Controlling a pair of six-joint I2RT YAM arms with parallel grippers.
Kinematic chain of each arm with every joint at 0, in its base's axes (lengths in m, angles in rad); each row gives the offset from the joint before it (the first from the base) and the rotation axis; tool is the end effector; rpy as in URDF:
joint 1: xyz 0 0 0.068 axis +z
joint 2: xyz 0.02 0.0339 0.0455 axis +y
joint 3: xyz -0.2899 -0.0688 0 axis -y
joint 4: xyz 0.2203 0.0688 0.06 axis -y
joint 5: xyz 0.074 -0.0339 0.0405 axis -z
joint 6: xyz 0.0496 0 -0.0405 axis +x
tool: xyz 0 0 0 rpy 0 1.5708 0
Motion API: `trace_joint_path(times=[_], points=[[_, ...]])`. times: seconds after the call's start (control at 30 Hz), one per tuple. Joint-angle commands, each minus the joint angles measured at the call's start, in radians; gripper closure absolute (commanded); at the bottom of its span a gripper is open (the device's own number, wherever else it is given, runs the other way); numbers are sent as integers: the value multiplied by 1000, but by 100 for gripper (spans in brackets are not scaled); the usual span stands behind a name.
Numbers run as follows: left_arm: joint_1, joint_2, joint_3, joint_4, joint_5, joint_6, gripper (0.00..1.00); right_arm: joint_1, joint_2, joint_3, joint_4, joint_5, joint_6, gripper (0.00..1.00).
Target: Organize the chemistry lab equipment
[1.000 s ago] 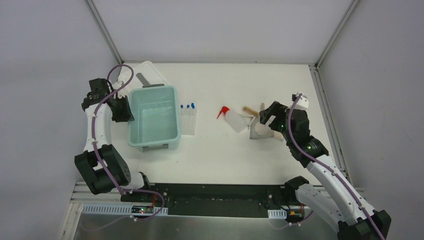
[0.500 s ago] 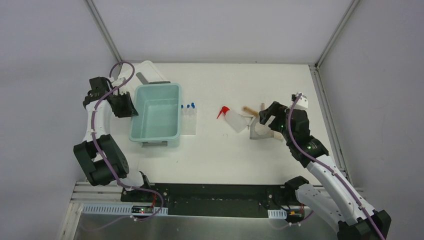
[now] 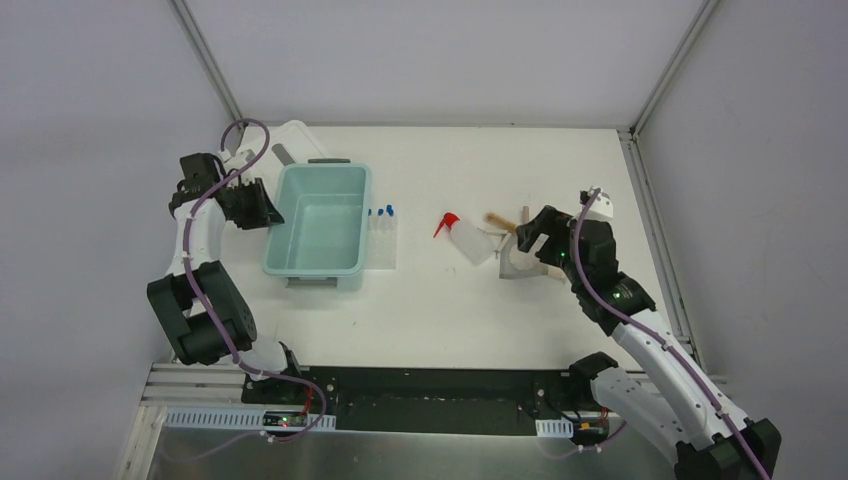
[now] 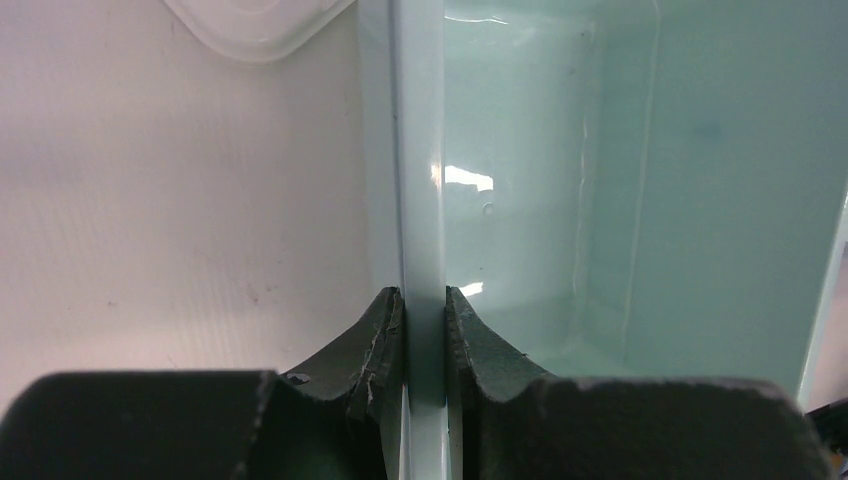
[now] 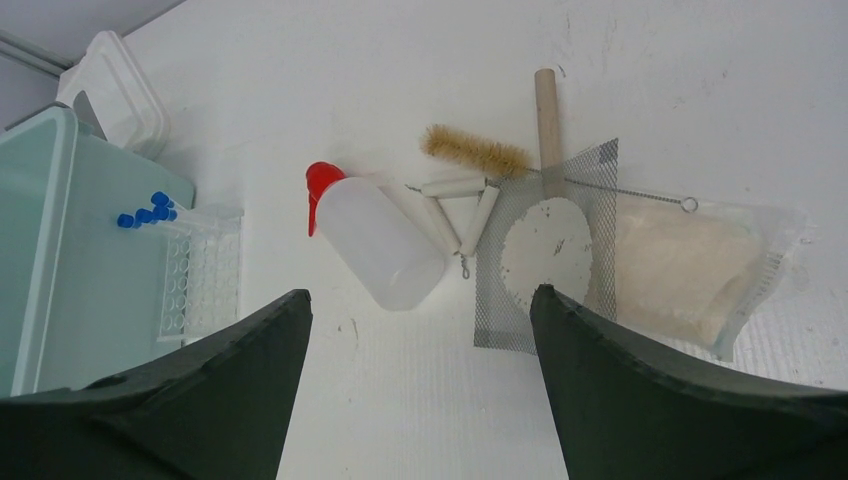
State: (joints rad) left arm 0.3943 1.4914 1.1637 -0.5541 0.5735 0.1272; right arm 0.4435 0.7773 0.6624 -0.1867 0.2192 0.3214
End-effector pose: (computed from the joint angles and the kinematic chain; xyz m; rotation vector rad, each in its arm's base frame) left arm 0.2859 0.0898 0.2991 -0.0652 2.3156 -0.4432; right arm 0.1455 0.0572 0.3148 0.0371 1.8772 0.3231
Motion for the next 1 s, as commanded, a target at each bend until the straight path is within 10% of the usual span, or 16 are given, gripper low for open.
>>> trace_joint_path(times=[0.0,0.3,0.8,0.97], points=[[-20,24,-25,23,94,-28,100,-3,10,-10,4,-20,-4,16],[-73,38,-32,23,50,-78,99,1,51,-9,0,-39,-7,16],[-72,-12,-18,-2,-50,-123,14,99,169,49,-32,45,-88,4],[-71,-69,-27,2,-93,-115,4,124,250,112,-46,41,-131,1]])
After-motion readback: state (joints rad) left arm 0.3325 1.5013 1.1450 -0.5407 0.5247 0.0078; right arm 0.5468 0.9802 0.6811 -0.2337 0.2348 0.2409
